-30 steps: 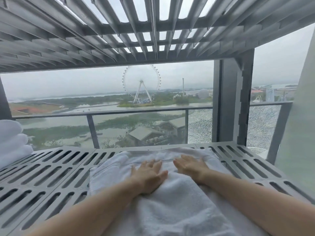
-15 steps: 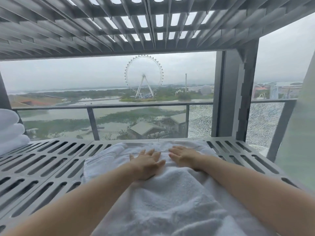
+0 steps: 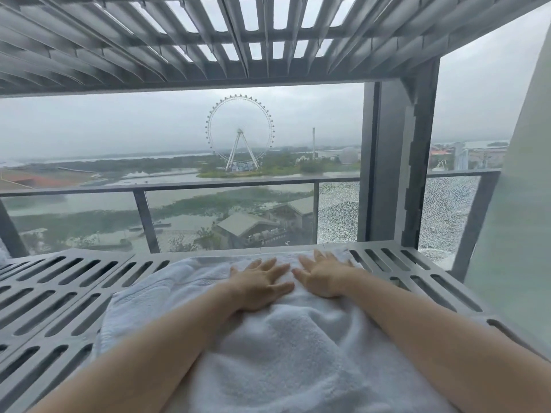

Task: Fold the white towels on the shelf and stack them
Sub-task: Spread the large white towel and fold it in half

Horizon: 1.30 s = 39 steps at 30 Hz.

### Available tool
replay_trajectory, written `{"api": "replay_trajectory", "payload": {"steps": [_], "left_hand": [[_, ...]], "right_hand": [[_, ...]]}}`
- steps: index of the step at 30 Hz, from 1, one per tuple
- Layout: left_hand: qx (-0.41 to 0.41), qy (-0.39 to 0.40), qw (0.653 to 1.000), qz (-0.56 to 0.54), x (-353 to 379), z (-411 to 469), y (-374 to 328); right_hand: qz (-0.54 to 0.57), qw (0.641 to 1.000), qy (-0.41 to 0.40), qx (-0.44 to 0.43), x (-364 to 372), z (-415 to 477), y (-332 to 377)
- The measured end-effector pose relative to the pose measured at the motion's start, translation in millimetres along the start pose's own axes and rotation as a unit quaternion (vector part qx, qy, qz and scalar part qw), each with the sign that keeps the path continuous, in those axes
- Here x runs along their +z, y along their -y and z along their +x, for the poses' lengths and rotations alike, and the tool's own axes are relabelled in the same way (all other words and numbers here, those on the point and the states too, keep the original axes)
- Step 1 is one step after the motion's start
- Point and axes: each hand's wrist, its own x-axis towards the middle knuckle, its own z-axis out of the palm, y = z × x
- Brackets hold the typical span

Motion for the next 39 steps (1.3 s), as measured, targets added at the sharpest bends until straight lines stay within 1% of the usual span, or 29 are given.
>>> {"api": "replay_trajectory", "payload": {"steps": [4, 7, 9, 11, 13, 16, 20, 24, 29, 34, 39], "left_hand": [[0.016, 0.008, 1.0, 0.01, 0.6, 0.5, 5.0], [0.012, -0.018, 1.0, -0.014, -0.6, -2.4, 1.9], [0.018, -0.041, 0.998, -0.04, -0.2, -5.5, 4.1], [0.034, -0.033, 0.998, -0.049, 0.5, -12.2, 12.3], [0.041, -0.016, 0.998, -0.041, 1.5, -24.8, 24.7], [0.016, -0.001, 1.0, 0.004, -1.1, -47.5, 50.0], [-0.043, 0.004, 0.997, 0.059, -12.4, -82.5, 78.4], [-0.025, -0.027, 0.996, 0.078, -20.5, -111.2, 96.9], [0.004, -0.097, 0.994, 0.049, -34.2, -127.4, 118.3], [-0.037, -0.138, 0.99, 0.006, -47.8, -139.1, 153.5], [-0.101, -0.104, 0.989, 0.012, -46.3, -132.5, 185.0]], "right_hand": [[0.004, 1.0, 0.01, 0.013, -3.5, 2.2, 2.3], [0.001, 1.0, 0.021, 0.011, -5.9, 7.4, 11.3], [-0.004, 0.999, 0.012, -0.034, -6.0, 9.9, 28.0], [0.013, 0.997, -0.001, -0.076, -4.8, 5.9, 49.0], [0.031, 0.993, 0.006, -0.116, -2.7, 3.4, 66.0], [0.056, 0.99, 0.016, -0.132, -5.7, -0.4, 87.1], [0.039, 0.987, 0.01, -0.158, -15.9, -7.4, 121.4], [0.002, 0.984, 0.009, -0.177, -21.2, -14.8, 152.3], [-0.017, 0.981, 0.01, -0.191, -23.6, -20.1, 182.2], [-0.018, 0.98, 0.007, -0.198, -17.1, -21.0, 212.8], [0.03, 0.978, 0.002, -0.208, 0.3, -14.4, 233.0]]}}
